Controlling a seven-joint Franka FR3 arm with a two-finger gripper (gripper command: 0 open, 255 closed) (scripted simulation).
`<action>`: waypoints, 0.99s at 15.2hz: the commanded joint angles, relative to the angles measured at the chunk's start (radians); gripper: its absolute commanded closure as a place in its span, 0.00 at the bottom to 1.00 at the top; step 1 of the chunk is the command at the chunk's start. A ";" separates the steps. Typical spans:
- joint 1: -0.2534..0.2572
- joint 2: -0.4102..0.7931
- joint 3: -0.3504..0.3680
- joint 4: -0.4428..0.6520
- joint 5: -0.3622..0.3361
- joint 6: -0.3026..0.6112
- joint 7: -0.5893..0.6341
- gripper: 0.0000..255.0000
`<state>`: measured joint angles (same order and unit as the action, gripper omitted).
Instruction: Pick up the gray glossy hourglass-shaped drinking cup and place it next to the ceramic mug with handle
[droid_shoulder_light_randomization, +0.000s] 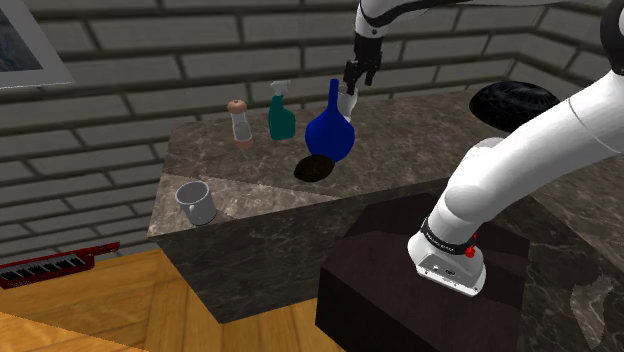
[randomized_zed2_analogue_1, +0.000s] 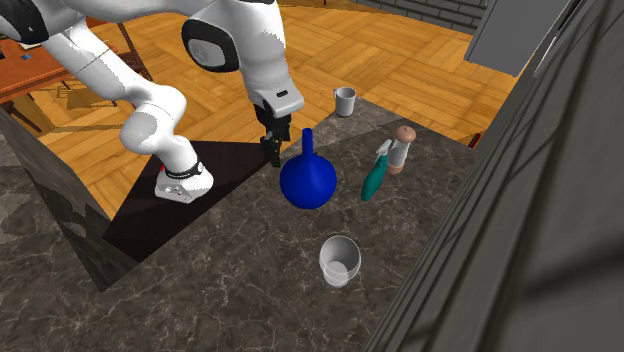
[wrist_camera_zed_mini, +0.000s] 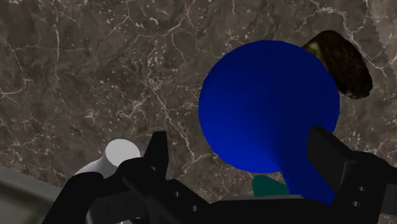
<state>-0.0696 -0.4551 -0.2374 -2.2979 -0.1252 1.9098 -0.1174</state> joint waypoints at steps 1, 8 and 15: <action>-0.008 0.058 -0.030 0.019 -0.010 0.042 -0.036 0.00; -0.028 0.293 -0.116 0.162 0.003 0.146 -0.159 0.00; -0.068 0.551 -0.172 0.364 0.077 0.206 -0.294 0.00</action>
<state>-0.1293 0.0622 -0.4027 -1.9636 -0.0597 2.1105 -0.3901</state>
